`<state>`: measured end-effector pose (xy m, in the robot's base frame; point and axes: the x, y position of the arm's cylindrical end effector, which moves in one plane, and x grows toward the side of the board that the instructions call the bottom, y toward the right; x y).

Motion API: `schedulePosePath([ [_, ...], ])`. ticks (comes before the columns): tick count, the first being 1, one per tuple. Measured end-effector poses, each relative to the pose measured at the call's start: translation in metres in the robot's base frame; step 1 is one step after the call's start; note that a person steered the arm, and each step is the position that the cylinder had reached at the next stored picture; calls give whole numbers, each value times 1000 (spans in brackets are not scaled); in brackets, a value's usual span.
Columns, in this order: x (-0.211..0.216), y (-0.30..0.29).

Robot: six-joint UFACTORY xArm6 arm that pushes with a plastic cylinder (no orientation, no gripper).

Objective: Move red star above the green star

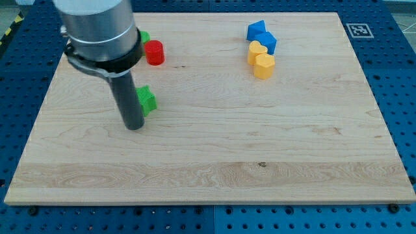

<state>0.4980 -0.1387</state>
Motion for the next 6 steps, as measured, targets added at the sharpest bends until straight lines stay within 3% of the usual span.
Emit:
schedulePosePath([
  [2, -21, -88],
  [3, -70, -120],
  [5, -173, -124],
  [6, -199, -115],
])
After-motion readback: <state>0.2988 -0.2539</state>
